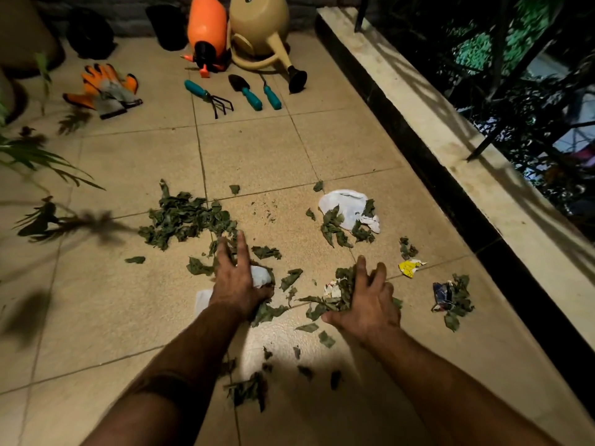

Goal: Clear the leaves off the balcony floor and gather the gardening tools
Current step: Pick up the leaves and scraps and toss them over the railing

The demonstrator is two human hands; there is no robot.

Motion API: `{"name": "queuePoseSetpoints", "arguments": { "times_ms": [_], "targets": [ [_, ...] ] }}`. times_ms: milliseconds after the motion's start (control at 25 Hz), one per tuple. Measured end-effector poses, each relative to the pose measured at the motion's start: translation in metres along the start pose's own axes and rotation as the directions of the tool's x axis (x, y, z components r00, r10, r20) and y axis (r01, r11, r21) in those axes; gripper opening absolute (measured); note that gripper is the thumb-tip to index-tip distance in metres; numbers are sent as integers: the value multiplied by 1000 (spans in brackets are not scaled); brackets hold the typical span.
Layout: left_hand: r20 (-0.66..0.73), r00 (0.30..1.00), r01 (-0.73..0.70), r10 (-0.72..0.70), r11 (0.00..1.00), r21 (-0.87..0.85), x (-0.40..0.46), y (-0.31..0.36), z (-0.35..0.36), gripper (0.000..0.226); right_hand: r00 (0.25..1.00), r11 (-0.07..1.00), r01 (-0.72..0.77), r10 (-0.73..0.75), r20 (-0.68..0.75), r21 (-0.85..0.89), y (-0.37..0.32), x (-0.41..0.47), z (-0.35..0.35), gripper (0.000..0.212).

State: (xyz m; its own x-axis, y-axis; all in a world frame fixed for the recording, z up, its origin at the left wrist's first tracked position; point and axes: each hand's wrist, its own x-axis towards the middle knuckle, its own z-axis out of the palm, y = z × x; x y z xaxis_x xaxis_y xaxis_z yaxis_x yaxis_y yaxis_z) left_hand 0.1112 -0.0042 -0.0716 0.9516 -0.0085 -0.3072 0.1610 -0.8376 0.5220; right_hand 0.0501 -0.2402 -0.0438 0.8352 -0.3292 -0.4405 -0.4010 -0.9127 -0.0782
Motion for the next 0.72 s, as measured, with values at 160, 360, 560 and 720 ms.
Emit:
{"name": "queuePoseSetpoints", "arguments": {
  "times_ms": [160, 360, 560, 720],
  "targets": [
    [195, 976, 57, -94, 981, 188, 17, -2, -7, 128, 992, 995, -14, 2, 125, 97, 0, 20, -3, 150],
    [243, 956, -213, 163, 957, 195, 12, 1, -1, 59, 971, 985, 160, -168, 171, 58, -15, 22, -7, 105],
    [318, 928, -296, 194, 901, 315, 0, 5, -1, 104, 946, 968, 252, -250, 204, 16, -29, 4, -5, 113],
    [496, 858, -393, 134, 793, 465, 0, 18, 6, 119, 912, 951, 288, -236, 336, -115, -46, -5, -7, 107]
  ]
}}
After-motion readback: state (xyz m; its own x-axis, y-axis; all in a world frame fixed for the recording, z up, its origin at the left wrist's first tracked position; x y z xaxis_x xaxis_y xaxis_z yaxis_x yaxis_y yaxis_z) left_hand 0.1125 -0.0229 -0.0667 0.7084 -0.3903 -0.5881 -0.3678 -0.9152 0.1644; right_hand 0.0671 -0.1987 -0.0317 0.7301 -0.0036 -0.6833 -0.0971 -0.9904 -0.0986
